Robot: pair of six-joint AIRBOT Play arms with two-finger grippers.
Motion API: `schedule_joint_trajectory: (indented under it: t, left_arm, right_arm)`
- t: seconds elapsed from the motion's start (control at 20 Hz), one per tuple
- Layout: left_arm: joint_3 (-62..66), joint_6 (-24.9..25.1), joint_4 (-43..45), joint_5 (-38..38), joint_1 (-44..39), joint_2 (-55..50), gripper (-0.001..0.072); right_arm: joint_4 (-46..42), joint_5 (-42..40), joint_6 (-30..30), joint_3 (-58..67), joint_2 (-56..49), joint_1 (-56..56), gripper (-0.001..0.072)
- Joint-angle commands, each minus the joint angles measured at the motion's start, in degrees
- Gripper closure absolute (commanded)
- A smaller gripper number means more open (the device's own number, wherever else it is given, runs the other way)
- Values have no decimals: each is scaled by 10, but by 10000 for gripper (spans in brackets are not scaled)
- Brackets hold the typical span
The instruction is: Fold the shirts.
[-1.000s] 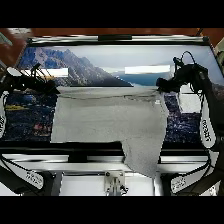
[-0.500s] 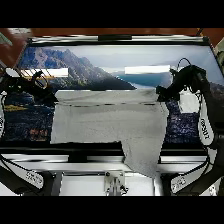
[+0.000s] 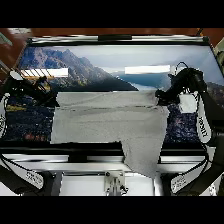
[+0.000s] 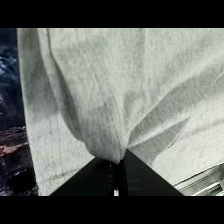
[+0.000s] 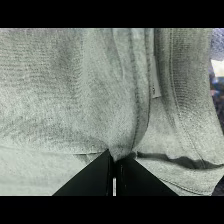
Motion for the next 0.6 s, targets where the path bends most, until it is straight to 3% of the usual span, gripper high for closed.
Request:
schedule_joint_trajectory:
  t: [0.0, 0.55]
  left_arm:
    - [-5, 0, 18, -1, 0, 0, 671]
    - [-5, 0, 43, 62, -17, -9, 671]
  right_arm:
    - [-28, -7, -2, 0, 0, 0, 640]
    - [23, -31, 0, 0, -1, 0, 639]
